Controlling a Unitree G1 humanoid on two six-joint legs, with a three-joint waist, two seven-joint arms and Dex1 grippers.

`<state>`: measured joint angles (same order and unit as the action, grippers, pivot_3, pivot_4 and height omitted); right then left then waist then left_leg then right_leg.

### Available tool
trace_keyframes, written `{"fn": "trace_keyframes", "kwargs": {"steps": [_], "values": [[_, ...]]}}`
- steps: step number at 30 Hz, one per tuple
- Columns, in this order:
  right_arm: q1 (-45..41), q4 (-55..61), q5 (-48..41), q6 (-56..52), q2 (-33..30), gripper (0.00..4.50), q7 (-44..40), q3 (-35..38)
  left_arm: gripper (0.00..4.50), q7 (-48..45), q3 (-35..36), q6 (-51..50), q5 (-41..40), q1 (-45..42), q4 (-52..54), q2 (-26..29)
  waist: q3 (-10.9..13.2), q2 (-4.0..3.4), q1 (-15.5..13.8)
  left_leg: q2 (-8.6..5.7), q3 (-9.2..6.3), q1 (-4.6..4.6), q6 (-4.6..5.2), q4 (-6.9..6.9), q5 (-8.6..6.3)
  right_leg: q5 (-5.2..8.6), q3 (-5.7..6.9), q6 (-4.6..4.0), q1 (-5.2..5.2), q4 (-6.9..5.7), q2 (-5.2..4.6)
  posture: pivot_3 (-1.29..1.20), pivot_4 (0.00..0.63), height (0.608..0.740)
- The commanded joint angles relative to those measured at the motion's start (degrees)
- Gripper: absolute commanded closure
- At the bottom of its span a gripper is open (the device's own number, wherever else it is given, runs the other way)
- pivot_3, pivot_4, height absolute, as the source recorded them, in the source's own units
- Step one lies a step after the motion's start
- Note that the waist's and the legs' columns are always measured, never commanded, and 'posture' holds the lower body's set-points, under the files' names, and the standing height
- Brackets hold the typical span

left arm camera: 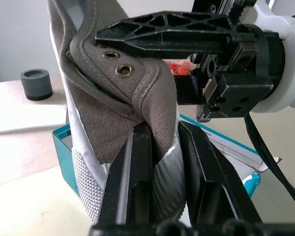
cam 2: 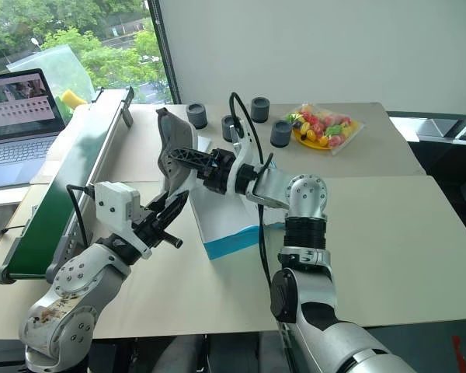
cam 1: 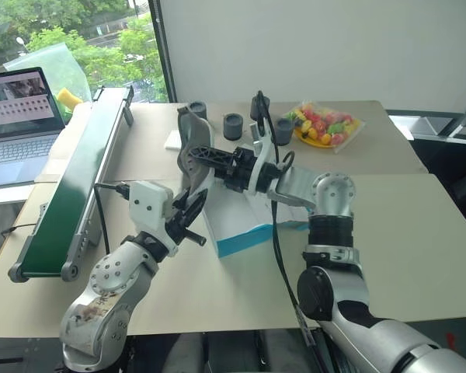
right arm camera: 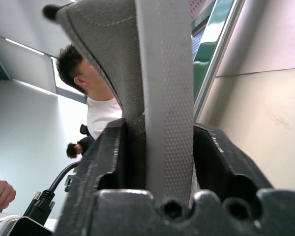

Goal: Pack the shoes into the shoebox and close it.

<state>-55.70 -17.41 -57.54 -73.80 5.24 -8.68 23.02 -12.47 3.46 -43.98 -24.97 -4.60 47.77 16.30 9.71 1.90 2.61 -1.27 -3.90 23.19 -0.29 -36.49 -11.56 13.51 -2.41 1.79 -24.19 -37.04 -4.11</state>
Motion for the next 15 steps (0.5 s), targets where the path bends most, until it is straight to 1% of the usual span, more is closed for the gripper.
{"fn": "trace_keyframes", "kwargs": {"steps": [1, 9, 11, 12, 13, 15], "values": [[-1.20, 1.89, -3.33, -0.11, 1.51, 3.68, -0.03, 0.40, 3.99, -0.47, -0.73, 1.39, -0.34, -0.23, 1.72, 0.69, 0.00, 0.00, -0.01, 0.00, 0.00, 0.00, 0.00, 0.00, 0.00, 0.00, 0.00, 0.00, 0.00, 0.00, 0.00, 0.00, 0.150, 0.740], [-0.44, 2.88, -7.30, -0.49, 4.38, 3.68, 3.70, 1.78, 3.99, 0.06, -1.37, 1.74, 1.99, 0.54, -0.05, 2.54, 0.00, 0.00, 0.02, 0.01, 0.00, 0.00, 0.00, 0.00, 0.00, 0.00, 0.00, 0.00, -0.01, 0.00, 0.00, 0.00, 0.150, 0.740], [-0.35, 2.79, -8.53, 0.31, 5.11, 3.76, 5.32, 2.34, 3.11, 0.03, -1.65, 2.84, 3.00, 0.74, -0.88, 3.11, 0.00, 0.00, 0.00, 0.01, 0.00, 0.00, 0.00, 0.00, 0.00, 0.00, 0.00, 0.00, -0.01, 0.00, 0.00, 0.00, 0.150, 0.740], [-0.32, 2.83, -9.03, 0.67, 5.24, 3.76, 5.93, 2.34, 2.89, 0.02, -1.79, 3.11, 3.45, 0.67, -1.11, 3.51, 0.00, 0.00, -0.02, 0.01, 0.00, 0.00, 0.00, 0.00, 0.00, 0.00, 0.00, 0.00, 0.00, 0.00, 0.00, 0.00, 0.150, 0.740], [-0.30, 2.91, -9.43, 1.17, 5.27, 3.76, 6.50, 2.22, 2.38, 0.08, -1.87, 3.24, 3.92, 0.54, -1.26, 3.84, 0.00, 0.00, -0.05, 0.00, 0.00, 0.00, 0.00, 0.00, 0.00, 0.00, 0.00, 0.00, 0.00, 0.00, 0.00, 0.00, 0.150, 0.740], [-0.46, 2.90, -9.79, 2.72, 5.08, 3.76, 7.77, 2.48, 1.59, -0.04, -1.46, 3.18, 3.76, 0.47, -1.08, 4.29, 0.00, -0.01, -0.03, 0.00, 0.00, 0.01, 0.00, 0.00, 0.00, 0.00, 0.00, 0.00, -0.01, 0.01, 0.00, 0.00, 0.150, 0.740]]}}
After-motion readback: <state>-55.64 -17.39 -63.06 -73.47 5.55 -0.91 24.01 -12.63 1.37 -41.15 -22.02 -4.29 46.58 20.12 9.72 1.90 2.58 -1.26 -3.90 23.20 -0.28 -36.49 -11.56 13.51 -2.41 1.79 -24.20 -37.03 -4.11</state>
